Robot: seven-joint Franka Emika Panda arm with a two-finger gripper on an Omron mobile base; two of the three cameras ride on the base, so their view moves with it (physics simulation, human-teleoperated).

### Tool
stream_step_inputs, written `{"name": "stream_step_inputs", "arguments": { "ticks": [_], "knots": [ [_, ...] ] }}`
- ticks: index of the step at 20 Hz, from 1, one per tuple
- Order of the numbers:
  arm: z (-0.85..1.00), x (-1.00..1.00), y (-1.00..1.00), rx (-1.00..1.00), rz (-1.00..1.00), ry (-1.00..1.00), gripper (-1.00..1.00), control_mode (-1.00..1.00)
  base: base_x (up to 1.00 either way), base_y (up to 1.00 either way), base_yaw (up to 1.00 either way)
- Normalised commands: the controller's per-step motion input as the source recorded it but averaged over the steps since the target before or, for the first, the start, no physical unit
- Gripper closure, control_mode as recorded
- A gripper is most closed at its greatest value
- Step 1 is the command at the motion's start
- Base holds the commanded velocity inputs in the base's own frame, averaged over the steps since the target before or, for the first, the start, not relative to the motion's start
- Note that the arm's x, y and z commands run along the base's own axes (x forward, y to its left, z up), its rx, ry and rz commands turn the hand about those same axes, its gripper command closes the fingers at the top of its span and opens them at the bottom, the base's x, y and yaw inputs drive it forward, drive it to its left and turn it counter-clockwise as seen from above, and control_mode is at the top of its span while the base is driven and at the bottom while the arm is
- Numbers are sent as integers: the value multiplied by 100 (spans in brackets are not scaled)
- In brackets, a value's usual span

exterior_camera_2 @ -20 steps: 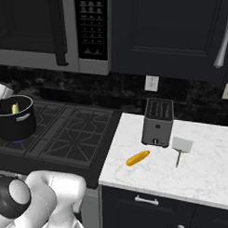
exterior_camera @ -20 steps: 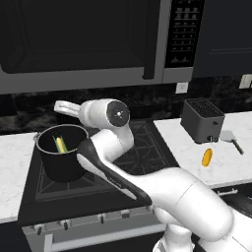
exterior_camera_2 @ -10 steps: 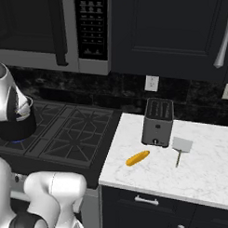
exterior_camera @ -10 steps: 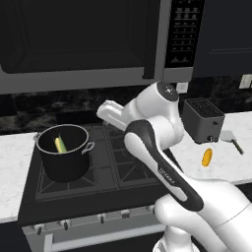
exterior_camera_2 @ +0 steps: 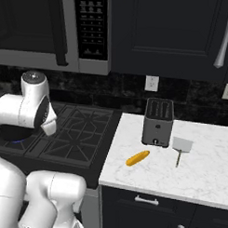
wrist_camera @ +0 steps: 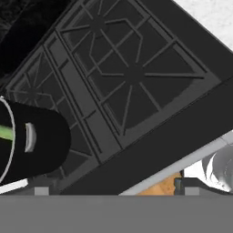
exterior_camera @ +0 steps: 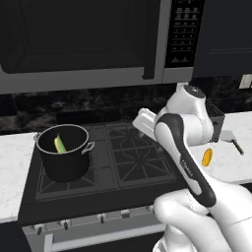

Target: Put the corn and corn in the pot. Retrieve the spatula and lightly stir the vegetables in the pot.

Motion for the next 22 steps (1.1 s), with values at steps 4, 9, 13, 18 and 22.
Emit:
{"name": "stream_step_inputs", "arguments": {
  "ticks": [4,9,13,18,22],
  "knots": [
    [-35,0,-100,-5,-11,17,-100,-100,0,0,0],
    [-41,0,-100,-4,-8,18,-100,-100,0,0,0],
    [-46,1,-100,-5,-6,16,-100,-100,0,0,0],
    [-45,14,-93,-7,-5,14,-100,-100,0,0,0],
    [-29,10,-80,-9,-5,8,-100,-100,0,0,0]
  ]
}}
